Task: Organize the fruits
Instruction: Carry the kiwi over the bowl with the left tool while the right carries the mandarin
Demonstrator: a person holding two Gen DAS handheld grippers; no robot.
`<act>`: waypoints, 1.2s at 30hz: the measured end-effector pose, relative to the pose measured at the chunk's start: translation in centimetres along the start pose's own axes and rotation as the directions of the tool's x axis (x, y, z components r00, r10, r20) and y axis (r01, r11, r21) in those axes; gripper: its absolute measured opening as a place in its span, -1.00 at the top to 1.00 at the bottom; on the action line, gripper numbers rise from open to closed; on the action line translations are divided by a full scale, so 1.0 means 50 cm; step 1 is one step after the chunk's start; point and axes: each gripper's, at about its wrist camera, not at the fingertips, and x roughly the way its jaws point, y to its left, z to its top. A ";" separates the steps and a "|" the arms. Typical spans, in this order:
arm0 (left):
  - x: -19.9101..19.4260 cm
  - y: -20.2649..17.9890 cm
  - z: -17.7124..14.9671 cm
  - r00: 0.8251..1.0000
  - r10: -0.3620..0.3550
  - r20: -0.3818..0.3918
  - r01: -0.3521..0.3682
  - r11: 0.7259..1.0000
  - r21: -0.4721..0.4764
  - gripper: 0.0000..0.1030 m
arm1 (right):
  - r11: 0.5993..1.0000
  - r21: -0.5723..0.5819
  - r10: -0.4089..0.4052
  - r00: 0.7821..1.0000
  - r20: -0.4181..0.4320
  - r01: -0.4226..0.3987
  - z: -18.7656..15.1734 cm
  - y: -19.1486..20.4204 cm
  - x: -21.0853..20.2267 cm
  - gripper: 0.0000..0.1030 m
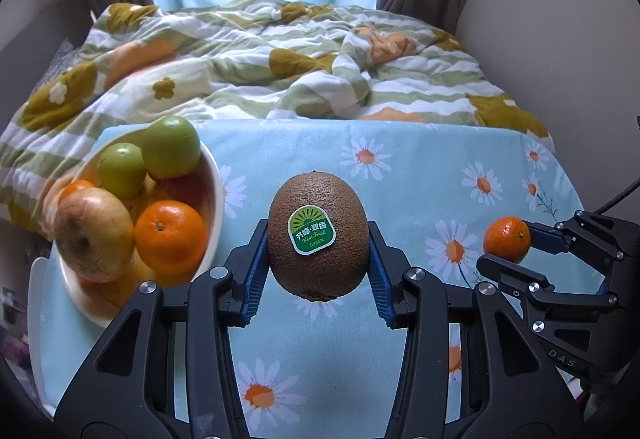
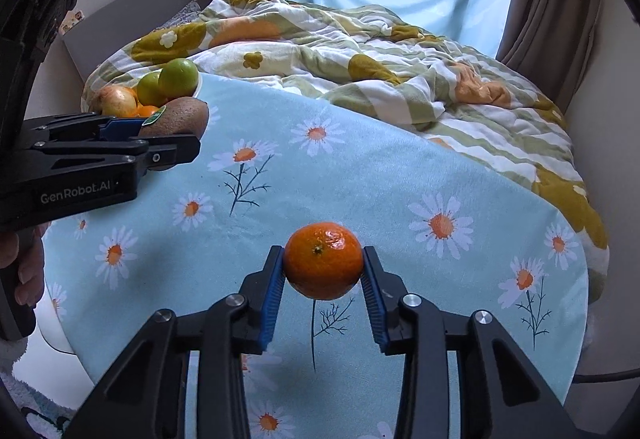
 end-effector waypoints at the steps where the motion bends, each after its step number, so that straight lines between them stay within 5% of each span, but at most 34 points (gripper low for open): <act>1: -0.012 0.004 0.002 1.000 -0.001 0.009 0.001 1.000 -0.004 0.01 | 1.000 -0.002 0.002 1.000 0.006 -0.002 0.004 0.005 -0.006 0.32; 19: -0.149 0.175 0.055 0.995 0.024 0.097 -0.016 0.997 -0.077 0.02 | 0.995 -0.064 0.076 0.995 0.061 -0.072 0.122 0.153 -0.047 0.32; 36: -0.059 0.397 0.118 0.999 -0.029 0.033 0.030 0.999 -0.013 0.02 | 0.996 0.072 0.051 0.997 0.052 -0.055 0.234 0.269 0.043 0.32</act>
